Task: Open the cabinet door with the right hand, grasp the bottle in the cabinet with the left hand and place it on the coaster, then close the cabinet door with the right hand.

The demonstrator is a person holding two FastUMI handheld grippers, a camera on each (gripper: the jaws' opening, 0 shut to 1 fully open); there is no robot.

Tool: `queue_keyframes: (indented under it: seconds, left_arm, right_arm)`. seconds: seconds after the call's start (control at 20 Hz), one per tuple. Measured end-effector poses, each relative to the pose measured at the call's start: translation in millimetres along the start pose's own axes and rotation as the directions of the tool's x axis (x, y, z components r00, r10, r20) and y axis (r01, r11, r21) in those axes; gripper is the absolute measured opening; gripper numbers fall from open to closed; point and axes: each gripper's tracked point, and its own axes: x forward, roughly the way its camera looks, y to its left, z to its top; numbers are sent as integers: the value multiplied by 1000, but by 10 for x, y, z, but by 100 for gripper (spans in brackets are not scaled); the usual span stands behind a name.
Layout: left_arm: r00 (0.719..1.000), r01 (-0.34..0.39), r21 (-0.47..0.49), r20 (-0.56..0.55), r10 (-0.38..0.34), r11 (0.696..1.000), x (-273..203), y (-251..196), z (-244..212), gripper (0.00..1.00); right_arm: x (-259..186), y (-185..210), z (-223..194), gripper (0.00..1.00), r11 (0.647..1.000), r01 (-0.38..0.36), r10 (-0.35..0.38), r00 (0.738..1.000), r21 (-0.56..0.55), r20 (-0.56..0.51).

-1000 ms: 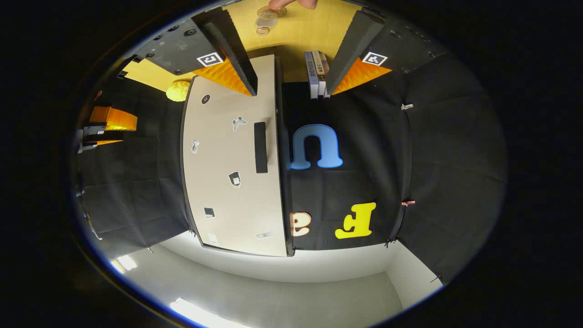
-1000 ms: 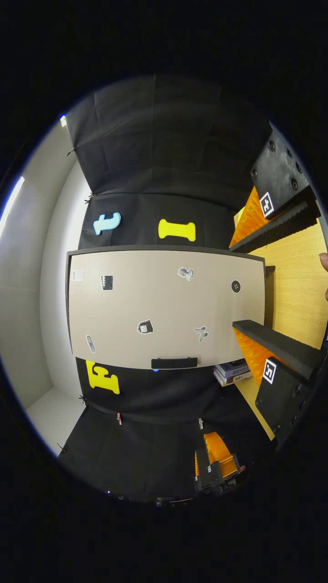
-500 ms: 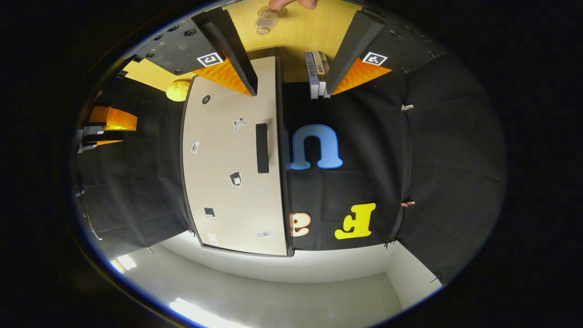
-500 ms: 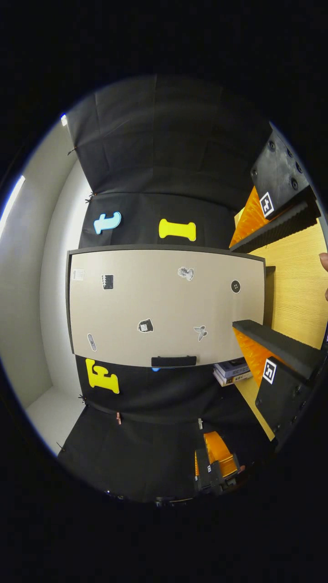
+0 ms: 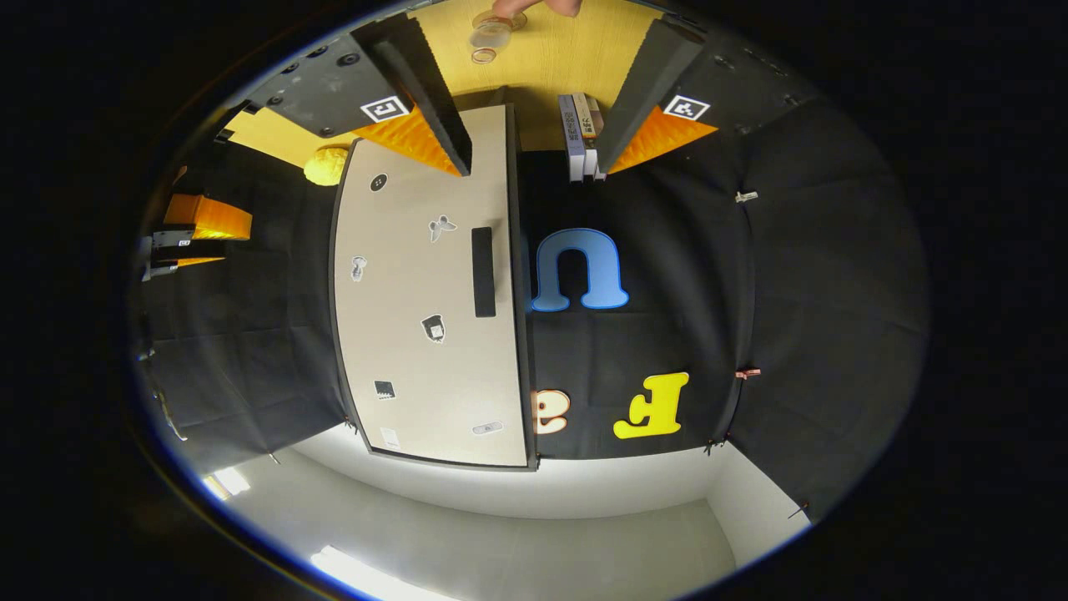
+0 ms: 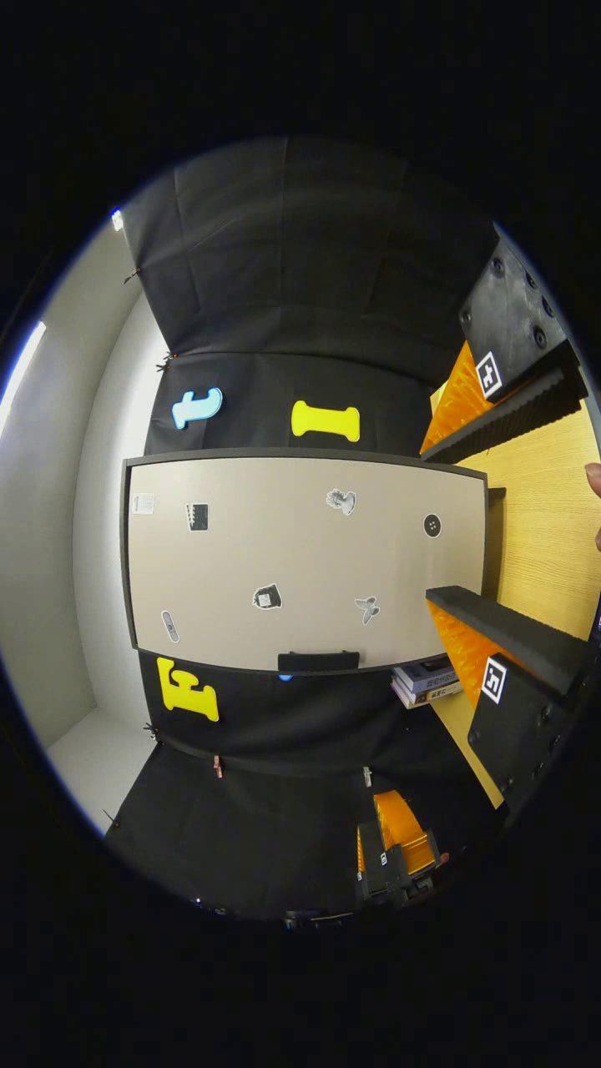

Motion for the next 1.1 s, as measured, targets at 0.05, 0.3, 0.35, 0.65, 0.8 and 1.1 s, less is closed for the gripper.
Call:
queue_keyframes:
  seconds: [0.05,0.3,0.35,0.65,0.8,1.1]
  left_arm:
    - [1000,0,0,-1,0,1000,3,-4,3,95]
    - [1000,-5,4,-5,5,1000,32,0,-23,95]
    - [1000,-6,5,-5,6,1000,35,-3,-20,94]
    - [1000,-14,1,-3,14,1000,84,17,-32,95]
    - [1000,-9,-13,-2,9,1000,162,-36,-55,95]
    - [998,-63,14,5,63,998,262,-102,-58,95]
  right_arm:
    - [-5,-5,6,96,1000,-1,1,1000,1,-2]
    - [9,-8,3,96,1000,-3,3,1000,4,-6]
    - [12,-8,-1,96,1000,-4,4,1000,4,-7]
    - [32,-14,-6,96,1000,0,0,1000,5,-11]
    - [38,-54,-9,96,1000,2,-2,1000,0,-10]
    - [179,-182,-87,96,999,-34,34,999,22,-20]
